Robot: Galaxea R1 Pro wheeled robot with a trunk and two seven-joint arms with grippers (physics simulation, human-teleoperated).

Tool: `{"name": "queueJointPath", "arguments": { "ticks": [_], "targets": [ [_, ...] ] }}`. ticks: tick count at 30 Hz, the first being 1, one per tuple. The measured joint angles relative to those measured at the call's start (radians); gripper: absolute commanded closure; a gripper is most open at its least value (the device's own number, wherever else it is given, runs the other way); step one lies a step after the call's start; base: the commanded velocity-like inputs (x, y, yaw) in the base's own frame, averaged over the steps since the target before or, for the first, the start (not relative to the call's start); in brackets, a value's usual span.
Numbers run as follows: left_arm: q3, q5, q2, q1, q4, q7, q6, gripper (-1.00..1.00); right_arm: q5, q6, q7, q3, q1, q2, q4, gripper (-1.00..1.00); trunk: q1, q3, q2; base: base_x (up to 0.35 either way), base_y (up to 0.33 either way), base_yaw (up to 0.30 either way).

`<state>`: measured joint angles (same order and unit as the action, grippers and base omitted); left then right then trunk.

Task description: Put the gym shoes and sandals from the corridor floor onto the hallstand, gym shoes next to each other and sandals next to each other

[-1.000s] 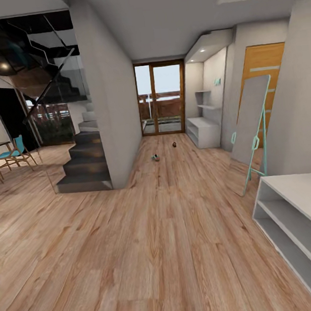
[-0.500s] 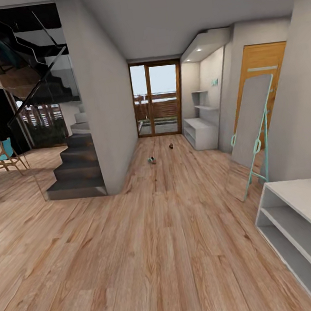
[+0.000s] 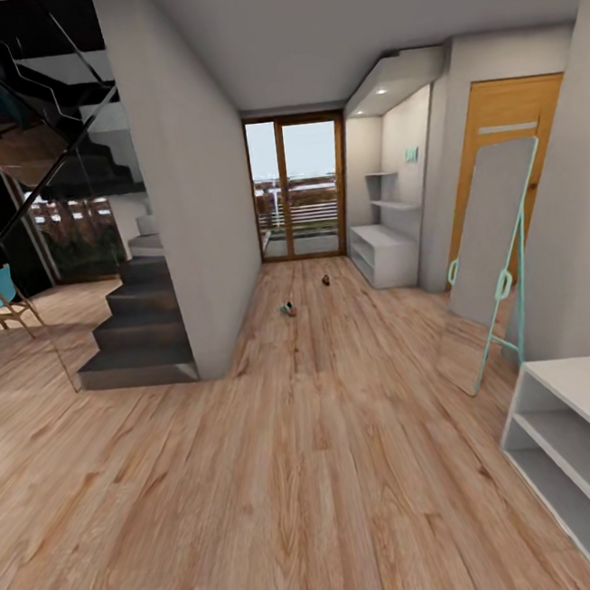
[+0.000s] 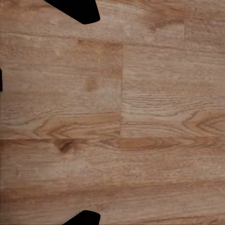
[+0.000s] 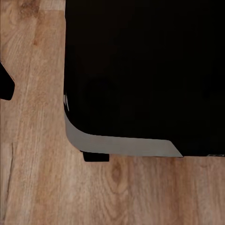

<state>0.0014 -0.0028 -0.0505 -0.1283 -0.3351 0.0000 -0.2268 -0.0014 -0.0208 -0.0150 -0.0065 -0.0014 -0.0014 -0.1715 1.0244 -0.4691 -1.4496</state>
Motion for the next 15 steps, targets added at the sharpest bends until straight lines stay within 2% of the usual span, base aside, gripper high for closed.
{"name": "queueJointPath", "arguments": {
  "ticks": [15],
  "targets": [
    [0.0, 0.0, 0.0, 0.0, 0.0, 0.0, 0.0, -1.0, 0.0, 0.0, 0.0, 0.0, 0.0, 0.0, 0.0, -1.0, 0.0, 0.0, 0.0, 0.345, 0.0, 0.0]
  ]
}}
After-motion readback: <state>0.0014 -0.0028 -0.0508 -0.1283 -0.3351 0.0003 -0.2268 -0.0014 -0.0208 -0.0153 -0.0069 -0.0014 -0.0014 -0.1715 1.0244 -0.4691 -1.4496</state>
